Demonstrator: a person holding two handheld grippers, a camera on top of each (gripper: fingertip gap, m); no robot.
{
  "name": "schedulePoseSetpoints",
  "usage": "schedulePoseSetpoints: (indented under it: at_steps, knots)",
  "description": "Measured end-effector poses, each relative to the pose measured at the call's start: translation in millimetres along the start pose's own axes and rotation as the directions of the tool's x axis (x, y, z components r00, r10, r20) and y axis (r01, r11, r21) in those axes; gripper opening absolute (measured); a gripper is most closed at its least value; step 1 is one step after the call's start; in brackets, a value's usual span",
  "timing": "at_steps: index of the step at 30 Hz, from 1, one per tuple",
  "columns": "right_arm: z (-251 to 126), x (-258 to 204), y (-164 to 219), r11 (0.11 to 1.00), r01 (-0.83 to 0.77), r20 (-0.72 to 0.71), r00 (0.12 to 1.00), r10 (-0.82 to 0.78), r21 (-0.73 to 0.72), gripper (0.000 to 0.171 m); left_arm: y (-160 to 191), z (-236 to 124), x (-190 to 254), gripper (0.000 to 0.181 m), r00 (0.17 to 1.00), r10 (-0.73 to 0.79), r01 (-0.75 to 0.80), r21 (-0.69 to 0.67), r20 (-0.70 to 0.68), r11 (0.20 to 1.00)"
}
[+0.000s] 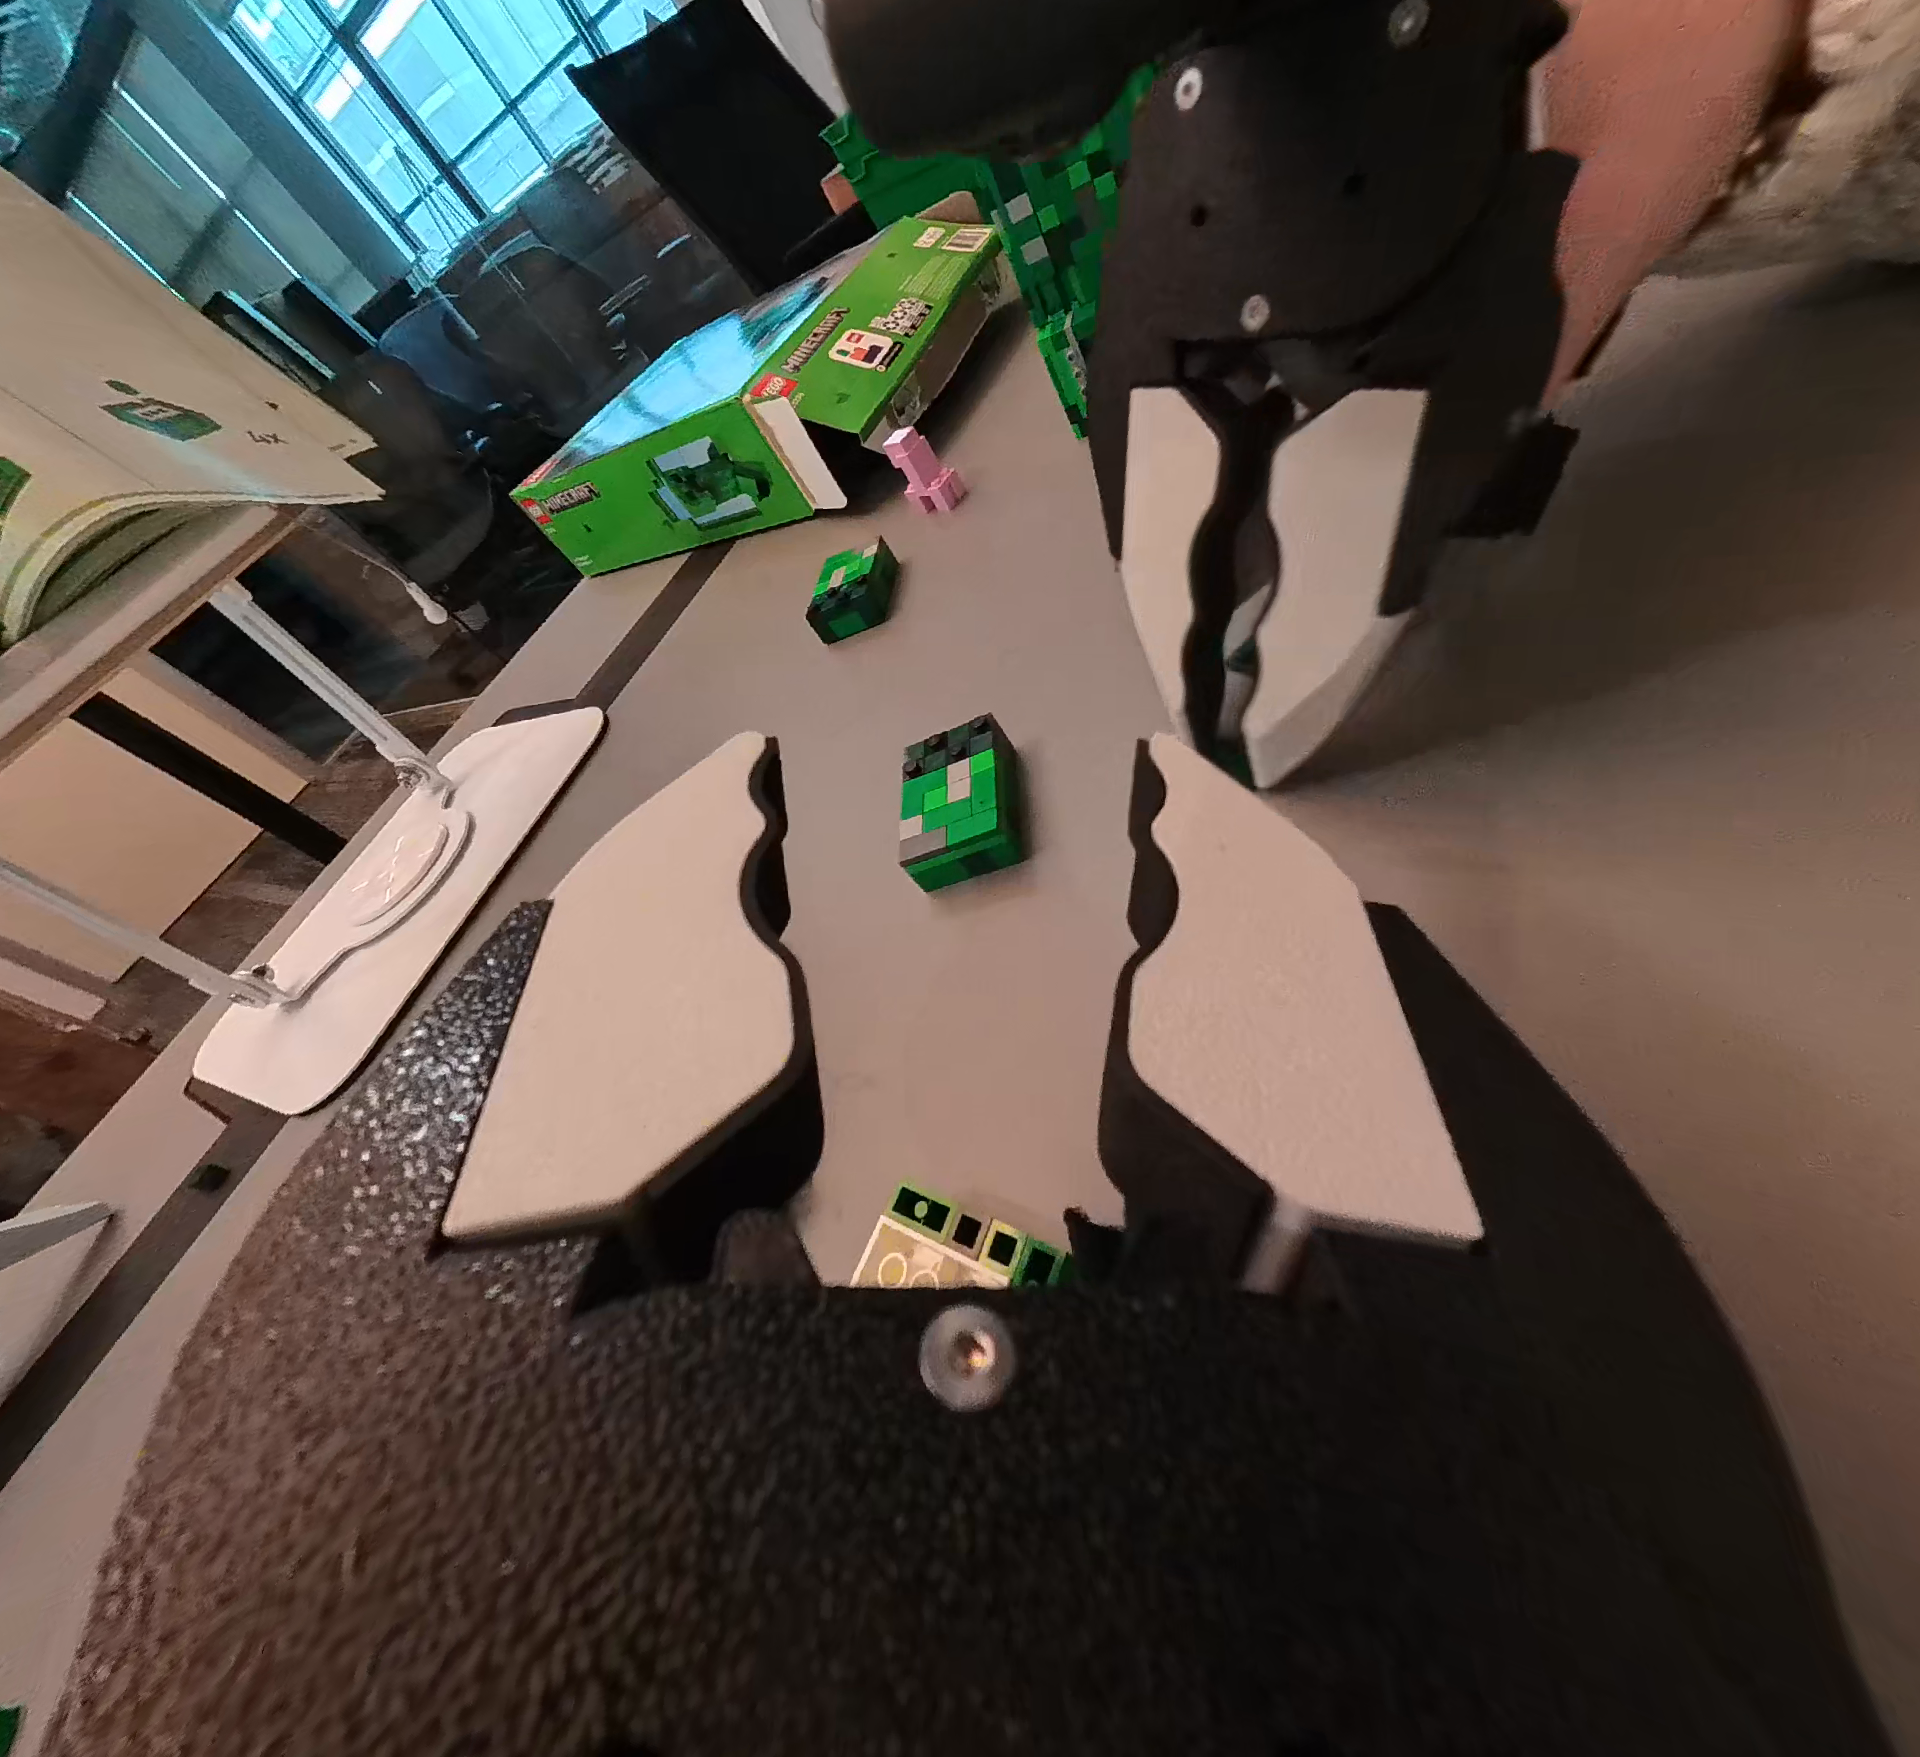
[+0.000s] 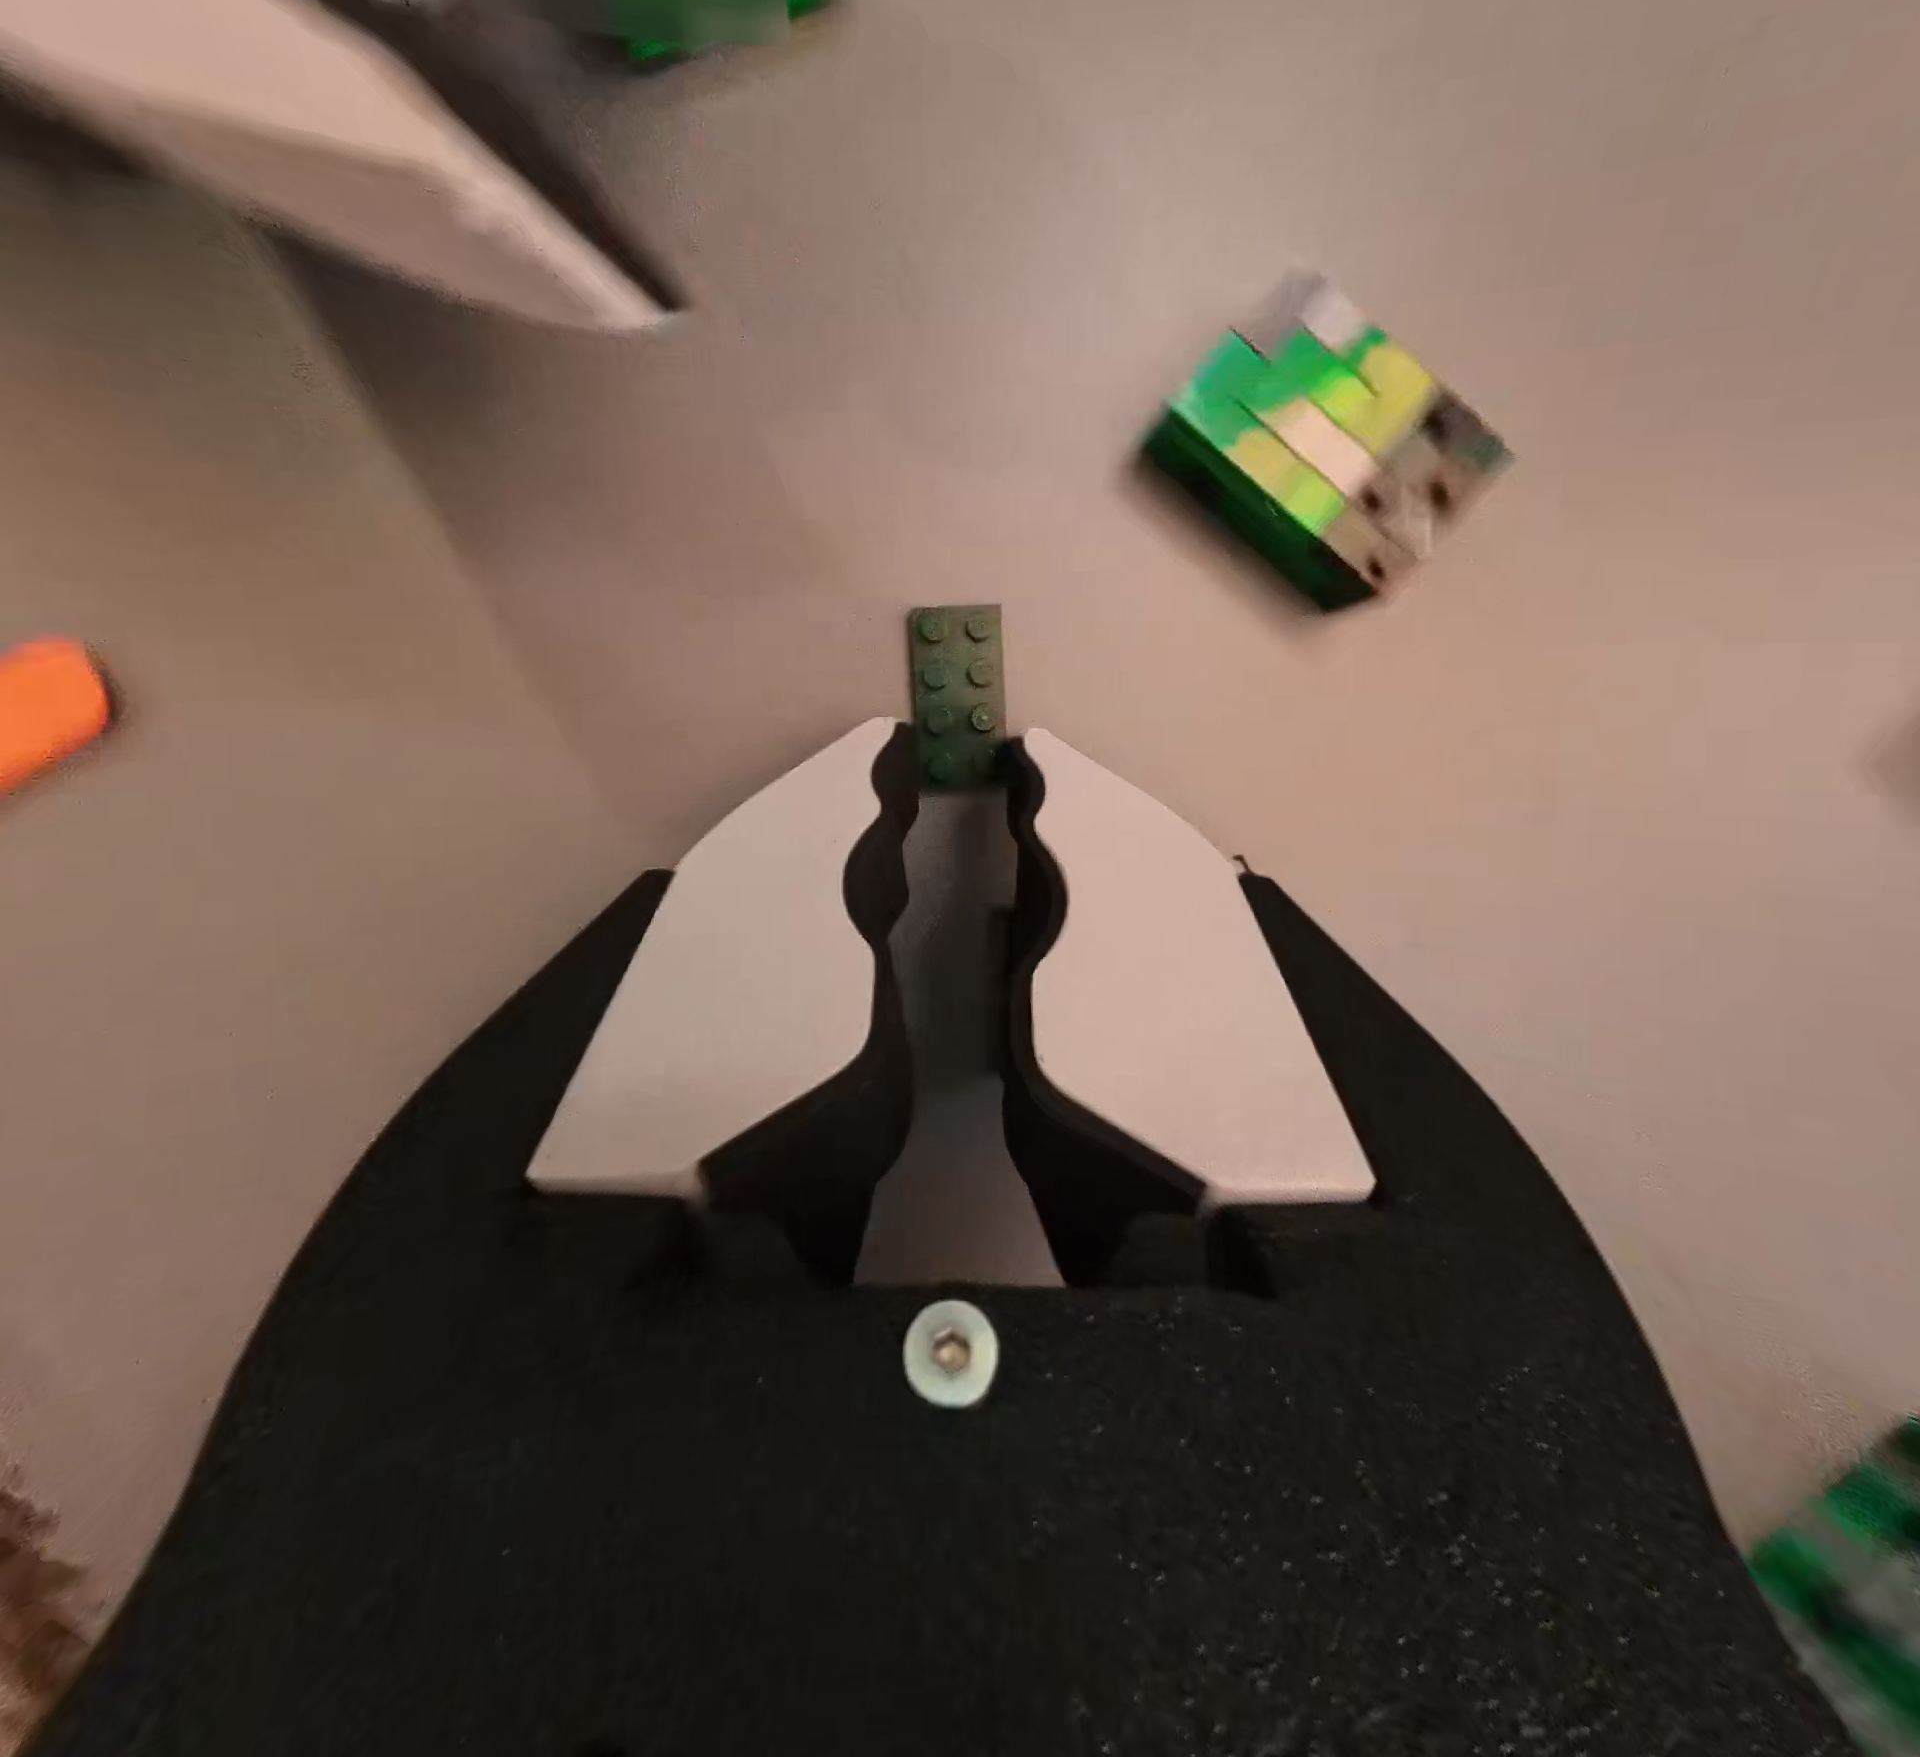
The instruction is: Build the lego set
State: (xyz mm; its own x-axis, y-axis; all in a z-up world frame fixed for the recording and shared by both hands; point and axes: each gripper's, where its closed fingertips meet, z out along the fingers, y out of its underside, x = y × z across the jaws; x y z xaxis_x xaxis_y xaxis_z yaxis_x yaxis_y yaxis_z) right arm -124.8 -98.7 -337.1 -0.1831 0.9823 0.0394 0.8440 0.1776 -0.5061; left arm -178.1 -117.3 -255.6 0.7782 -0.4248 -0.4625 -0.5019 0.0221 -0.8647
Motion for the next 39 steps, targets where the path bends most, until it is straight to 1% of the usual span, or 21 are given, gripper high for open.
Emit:
schedulePoseSetpoints:
  at_steps: [1, 2, 3, 4, 5, 7, 9, 13, 15, 17, 18, 21, 25, 28, 29, 30, 32, 35, 39]
  knots:
    - [-1, 1, 0, 0.993, -0.119, 0.000, 0.993, 0.119, 0.011, 0.016, 0, 0, 1, 0.062, 1.000, 0.002, -0.002, 0.000, -0.003, 1.000]
    - [-2, 0, 0, 0.979, -0.202, 0.008, 0.979, 0.201, 0.034, 0.016, 0, 0, 2, 0.059, 1.000, 0.003, -0.003, 0.001, -0.007, 1.000]
    - [-3, -1, 0, 0.972, -0.231, 0.010, 0.973, 0.230, 0.054, 0.020, 0, 0, 2, 0.057, 1.000, 0.004, -0.004, 0.001, -0.011, 1.000]
    - [-5, -3, 1, 0.973, -0.220, -0.006, 0.975, 0.221, 0.070, 0.030, 0, 0, 2, 0.057, 1.000, 0.005, -0.005, 0.001, -0.011, 1.000]
    - [-10, -1, 4, 0.978, -0.193, -0.038, 0.980, 0.197, 0.081, 0.033, 0, 0, 2, 0.056, 1.000, 0.006, -0.006, 0.000, -0.011, 1.000]
    - [-23, 4, 10, 0.983, -0.142, -0.097, 0.983, 0.154, 0.116, 0.034, 1, 0, 2, 0.056, 1.000, 0.003, -0.003, 0.000, -0.010, 1.000]
    - [-36, 11, 19, 0.980, -0.126, -0.127, 0.981, 0.146, 0.157, 0.030, 1, 0, 1, 0.056, 1.000, -0.005, 0.005, 0.005, -0.010, 1.000]
    - [-39, 16, 44, 0.977, -0.166, -0.082, 0.981, 0.178, 0.136, 0.029, 0, 1, 3, 0.056, 1.000, -0.009, 0.009, 0.008, -0.017, 1.000]
    - [-35, 15, 48, 0.981, -0.155, -0.065, 0.984, 0.163, 0.120, 0.029, 1, 2, 5, 0.057, 1.000, -0.004, 0.004, 0.004, -0.023, 1.000]
    - [-31, 12, 45, 0.984, -0.125, -0.035, 0.991, 0.131, 0.125, 0.029, 1, 2, 7, 0.057, 0.999, 0.003, -0.003, 0.004, -0.032, 1.000]
    - [-29, 14, 44, 0.986, -0.106, -0.044, 0.993, 0.113, 0.128, 0.027, 0, 1, 8, 0.057, 0.999, 0.005, -0.005, 0.009, -0.037, 1.000]
    - [-25, 20, 41, 0.990, -0.083, -0.059, 0.994, 0.090, 0.112, 0.016, -3, 0, 9, 0.057, 0.999, 0.000, 0.001, 0.030, -0.047, 1.000]
    - [-20, 39, 35, 0.978, -0.172, -0.096, 0.978, 0.184, 0.117, 0.016, -4, -1, 9, 0.057, 0.999, -0.004, 0.006, 0.036, -0.051, 0.999]
    - [-18, 51, 31, 0.962, -0.224, -0.150, 0.957, 0.248, 0.159, 0.016, -3, 0, 10, 0.057, 0.999, 0.008, -0.007, 0.027, -0.051, 1.000]
    - [-19, 51, 27, 0.960, -0.205, -0.163, 0.958, 0.237, 0.189, 0.023, -3, 0, 10, 0.056, 0.999, 0.013, -0.012, 0.022, -0.051, 1.000]
    - [-20, 43, 20, 0.960, -0.170, -0.140, 0.969, 0.204, 0.223, 0.027, -2, 0, 10, 0.056, 0.999, 0.019, -0.018, 0.019, -0.050, 1.000]
    - [-19, 16, 7, 0.957, -0.108, -0.031, 0.992, 0.121, 0.268, 0.031, -2, 0, 10, 0.056, 0.999, 0.024, -0.023, 0.016, -0.049, 1.000]
    - [-13, 4, 4, 0.968, -0.022, -0.029, 0.999, 0.031, 0.251, 0.036, -1, 0, 10, 0.056, 0.998, 0.018, -0.017, 0.018, -0.053, 1.000]
    - [-6, -2, 5, 0.974, -0.039, 0.030, 0.999, 0.033, 0.223, 0.036, -2, -2, 6, 0.056, 0.999, 0.028, -0.028, 0.018, -0.030, 0.999]
